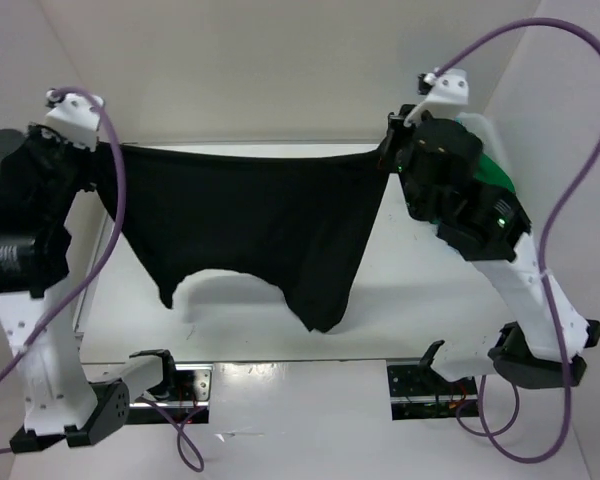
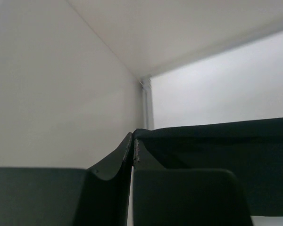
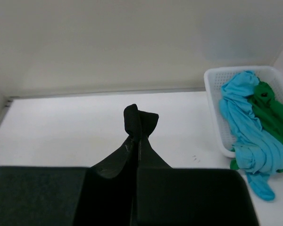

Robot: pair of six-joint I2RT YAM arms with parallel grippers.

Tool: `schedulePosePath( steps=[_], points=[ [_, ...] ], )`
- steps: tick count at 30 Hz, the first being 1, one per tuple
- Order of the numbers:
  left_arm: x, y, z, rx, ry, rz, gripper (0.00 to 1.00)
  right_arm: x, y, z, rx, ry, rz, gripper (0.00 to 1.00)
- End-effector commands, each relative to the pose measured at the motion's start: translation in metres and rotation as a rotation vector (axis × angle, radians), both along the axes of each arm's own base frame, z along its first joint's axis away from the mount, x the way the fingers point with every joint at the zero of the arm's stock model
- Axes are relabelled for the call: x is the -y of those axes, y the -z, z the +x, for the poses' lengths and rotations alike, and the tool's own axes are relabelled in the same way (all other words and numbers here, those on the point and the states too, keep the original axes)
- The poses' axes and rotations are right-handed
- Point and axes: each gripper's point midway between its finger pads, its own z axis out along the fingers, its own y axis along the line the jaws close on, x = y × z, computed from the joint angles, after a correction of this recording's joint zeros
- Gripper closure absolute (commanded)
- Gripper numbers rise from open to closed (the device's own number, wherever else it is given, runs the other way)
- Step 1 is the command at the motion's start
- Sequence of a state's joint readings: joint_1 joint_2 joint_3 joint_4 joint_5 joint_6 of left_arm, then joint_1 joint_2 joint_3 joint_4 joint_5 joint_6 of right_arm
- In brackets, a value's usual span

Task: Fold and stack the t-shirts
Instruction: Flatten out the tshirt

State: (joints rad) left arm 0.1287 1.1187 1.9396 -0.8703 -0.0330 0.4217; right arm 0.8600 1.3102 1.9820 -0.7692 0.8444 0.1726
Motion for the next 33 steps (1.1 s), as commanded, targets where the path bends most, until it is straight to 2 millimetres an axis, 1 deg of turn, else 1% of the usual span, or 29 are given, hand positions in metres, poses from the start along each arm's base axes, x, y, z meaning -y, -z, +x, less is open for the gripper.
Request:
schedulePosePath(
  steps=[1,2,3,4,5,6,7,8,10,11,12,13,14,15,18,19,20,21,22,23,24,25,26,27,28,29,30,31,33],
  points=[
    [-0.005,0.059,0.051,-0.171,0.017,-0.028,1.00,-0.008,0.020,0.047,-0.031,0.025,-0.083,1.00],
    [-0.005,0.074,0.072,-0.211,0.024,-0.059,1.00,0.000,0.021,0.067,-0.041,0.020,-0.076,1.00],
    [-0.002,0.086,0.084,-0.245,0.039,-0.079,1.00,-0.008,0.042,0.095,-0.085,0.020,-0.113,1.00],
    [-0.002,0.091,0.096,-0.257,0.044,-0.097,1.00,-0.005,0.041,0.110,-0.086,0.032,-0.108,1.00],
    [-0.004,0.112,0.119,-0.315,0.037,-0.124,1.00,-0.005,0.045,0.124,-0.095,0.046,-0.111,1.00],
    [-0.005,0.103,0.132,-0.286,0.030,-0.151,1.00,0.004,0.048,0.142,-0.101,0.081,-0.121,1.00],
    [-0.006,0.099,0.144,-0.271,0.025,-0.170,1.00,-0.003,0.053,0.164,-0.117,0.087,-0.116,1.00],
    [-0.008,0.112,0.166,-0.299,0.018,-0.192,1.00,-0.003,0.052,0.175,-0.114,0.092,-0.100,1.00],
    [-0.009,0.095,0.184,-0.255,0.009,-0.234,1.00,-0.003,0.041,0.192,-0.088,0.094,-0.068,1.00],
    [-0.010,0.064,0.196,-0.174,0.014,-0.235,1.00,-0.006,0.021,0.199,-0.025,0.094,-0.032,1.00],
    [-0.012,0.048,0.198,-0.133,-0.001,-0.238,1.00,-0.008,0.010,0.200,0.011,0.084,-0.011,1.00],
    [-0.017,0.032,0.198,-0.084,-0.024,-0.236,1.00,-0.011,-0.014,0.192,0.072,0.064,0.002,1.00],
    [-0.020,0.021,0.201,-0.053,-0.035,-0.230,1.00,-0.012,-0.019,0.194,0.093,0.064,0.013,1.00],
    [-0.021,-0.008,0.192,0.029,-0.039,-0.218,1.00,-0.011,-0.028,0.192,0.119,0.065,0.019,1.00],
    [-0.022,-0.019,0.190,0.053,-0.032,-0.177,1.00,0.004,-0.045,0.181,0.157,0.116,0.033,1.00],
    [-0.023,-0.023,0.188,0.062,-0.030,-0.164,1.00,0.006,-0.037,0.183,0.136,0.134,0.021,1.00],
    [-0.023,-0.012,0.191,0.030,-0.033,-0.167,1.00,0.011,-0.037,0.178,0.125,0.148,0.014,1.00],
    [-0.022,-0.010,0.188,0.018,-0.023,-0.156,1.00,0.011,-0.029,0.177,0.099,0.147,-0.002,1.00],
    [-0.022,-0.002,0.189,-0.006,-0.025,-0.159,1.00,0.012,-0.014,0.179,0.056,0.158,-0.016,1.00],
    [-0.021,0.018,0.190,-0.061,-0.016,-0.143,1.00,0.014,-0.005,0.178,0.030,0.177,-0.010,1.00],
    [-0.021,0.029,0.190,-0.084,-0.016,-0.137,1.00,0.020,0.001,0.172,0.003,0.196,-0.017,1.00],
    [-0.022,0.041,0.189,-0.103,-0.016,-0.130,1.00,0.021,0.028,0.176,-0.064,0.218,-0.050,1.00],
    [-0.021,0.035,0.172,-0.082,-0.010,-0.097,1.00,0.024,0.042,0.172,-0.098,0.255,-0.063,1.00],
    [-0.020,0.083,0.179,-0.173,-0.010,-0.083,1.00,0.023,0.058,0.171,-0.135,0.262,-0.041,1.00],
    [-0.018,0.094,0.168,-0.196,-0.012,-0.054,1.00,0.025,0.095,0.165,-0.216,0.269,-0.071,1.00],
    [-0.017,0.119,0.165,-0.260,-0.014,-0.024,1.00,0.020,0.117,0.161,-0.268,0.239,-0.070,1.00],
    [-0.020,0.178,0.159,-0.403,-0.019,0.018,1.00,0.019,0.158,0.152,-0.346,0.230,-0.067,1.00],
    [-0.019,0.196,0.148,-0.440,-0.013,0.030,1.00,0.018,0.179,0.147,-0.387,0.226,-0.065,1.00],
    [-0.021,0.237,0.133,-0.525,-0.003,0.068,1.00,0.003,0.225,0.132,-0.482,0.177,-0.064,1.00]
  ],
)
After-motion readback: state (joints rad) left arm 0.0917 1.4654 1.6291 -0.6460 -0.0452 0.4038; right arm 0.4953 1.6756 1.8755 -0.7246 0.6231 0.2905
